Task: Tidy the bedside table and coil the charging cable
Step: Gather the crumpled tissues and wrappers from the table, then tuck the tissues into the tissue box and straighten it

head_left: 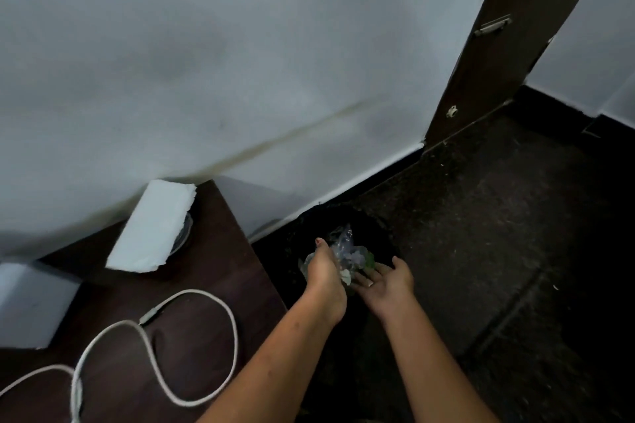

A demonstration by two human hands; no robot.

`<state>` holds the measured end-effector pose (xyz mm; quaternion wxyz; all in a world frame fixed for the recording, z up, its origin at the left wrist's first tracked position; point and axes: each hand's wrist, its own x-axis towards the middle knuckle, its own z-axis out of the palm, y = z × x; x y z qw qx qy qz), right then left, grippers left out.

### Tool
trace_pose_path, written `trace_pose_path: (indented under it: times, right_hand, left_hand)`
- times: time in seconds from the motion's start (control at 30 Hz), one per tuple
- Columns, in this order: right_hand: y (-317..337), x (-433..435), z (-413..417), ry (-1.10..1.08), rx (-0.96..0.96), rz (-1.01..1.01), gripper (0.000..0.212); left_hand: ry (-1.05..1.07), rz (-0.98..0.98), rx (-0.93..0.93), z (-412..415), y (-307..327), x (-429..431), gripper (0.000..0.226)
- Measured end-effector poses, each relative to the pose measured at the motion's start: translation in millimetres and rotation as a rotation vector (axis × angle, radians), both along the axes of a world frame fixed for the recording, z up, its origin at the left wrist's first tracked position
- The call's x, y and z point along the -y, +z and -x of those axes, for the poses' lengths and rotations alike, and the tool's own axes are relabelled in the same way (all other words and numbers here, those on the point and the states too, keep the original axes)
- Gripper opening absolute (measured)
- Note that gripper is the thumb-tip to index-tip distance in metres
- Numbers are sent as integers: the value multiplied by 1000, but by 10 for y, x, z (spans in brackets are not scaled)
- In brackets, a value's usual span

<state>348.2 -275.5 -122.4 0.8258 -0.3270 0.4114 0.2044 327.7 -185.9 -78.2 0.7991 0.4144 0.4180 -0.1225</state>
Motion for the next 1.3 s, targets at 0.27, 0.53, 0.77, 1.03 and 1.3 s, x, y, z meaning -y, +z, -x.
trace_pose_path:
  times: [0.27,0.53,0.77,1.03,1.3]
  right_hand:
    - [845,-400,408,34,138,-114,60]
    - [1415,-1282,1225,299,269,-217,67]
    - [1611,-2129,1923,588,375,-193,61]
    - [1453,-2921,1819,844,782,382,38]
    - [1243,-3203,1384,1098,1121,925,56]
  left_hand:
    - [116,30,157,537,723,-219,67]
    - [447,-99,287,1413,1190,-920,62]
    - [574,-266,328,2321,1352,-1782,64]
    - [581,-566,263,2717,1032,-2765,56]
    - [290,-1192,17,2207,852,-3587,48]
